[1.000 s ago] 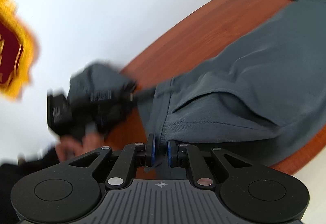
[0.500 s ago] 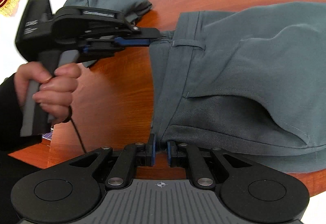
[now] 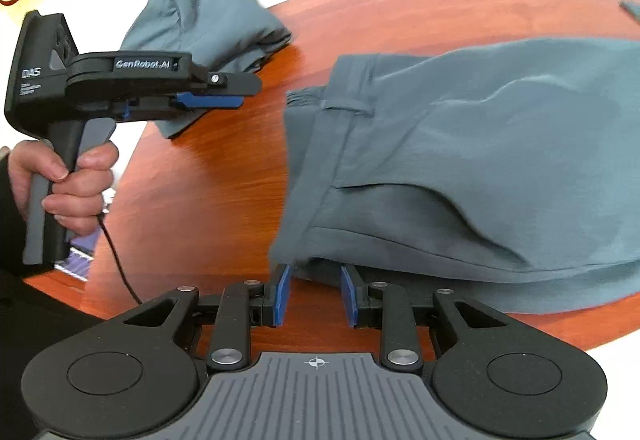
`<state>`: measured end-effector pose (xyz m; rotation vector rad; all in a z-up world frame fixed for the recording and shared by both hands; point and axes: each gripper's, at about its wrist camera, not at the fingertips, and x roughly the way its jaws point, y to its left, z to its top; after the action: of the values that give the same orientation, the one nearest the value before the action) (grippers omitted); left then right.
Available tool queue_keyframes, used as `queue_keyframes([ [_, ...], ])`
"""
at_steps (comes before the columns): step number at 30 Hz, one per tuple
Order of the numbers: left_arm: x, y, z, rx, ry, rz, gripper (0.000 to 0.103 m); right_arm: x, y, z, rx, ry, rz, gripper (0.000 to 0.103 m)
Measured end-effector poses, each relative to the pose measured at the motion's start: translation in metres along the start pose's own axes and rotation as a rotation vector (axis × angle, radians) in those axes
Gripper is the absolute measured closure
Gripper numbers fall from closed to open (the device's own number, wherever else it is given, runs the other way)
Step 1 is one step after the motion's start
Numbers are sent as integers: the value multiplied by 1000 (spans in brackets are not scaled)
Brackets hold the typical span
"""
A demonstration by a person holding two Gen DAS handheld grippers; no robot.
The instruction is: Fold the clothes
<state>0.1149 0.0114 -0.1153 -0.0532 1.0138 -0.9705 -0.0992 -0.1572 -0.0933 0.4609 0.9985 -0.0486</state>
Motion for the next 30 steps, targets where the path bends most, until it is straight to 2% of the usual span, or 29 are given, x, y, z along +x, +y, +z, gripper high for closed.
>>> queue_keyframes([
  [7, 26, -59, -16, 235, 65, -98, 59, -31, -26, -12, 101, -88, -125, 72],
  [11, 53, -80, -24, 314, 85, -91, 59, -41, -45, -12, 152, -122, -198, 70],
  [14, 73, -82, -19, 342, 111, -63, 55, -51, -55, -14, 178, -142, -224, 61],
  [16, 85, -82, -16, 376, 138, -58, 54, -53, -60, -15, 185, -140, -239, 60],
  [21, 108, -84, -18, 553, 202, -87, 49, -61, -68, -21, 215, -142, -272, 53],
  [24, 111, -81, -31, 658, 234, -90, 49, -67, -73, -23, 228, -145, -285, 49],
  [27, 108, -78, -43, 769, 224, -84, 49, -73, -78, -25, 249, -154, -301, 45],
  [30, 103, -72, -45, 776, 238, -70, 49, -78, -83, -25, 276, -165, -313, 45],
])
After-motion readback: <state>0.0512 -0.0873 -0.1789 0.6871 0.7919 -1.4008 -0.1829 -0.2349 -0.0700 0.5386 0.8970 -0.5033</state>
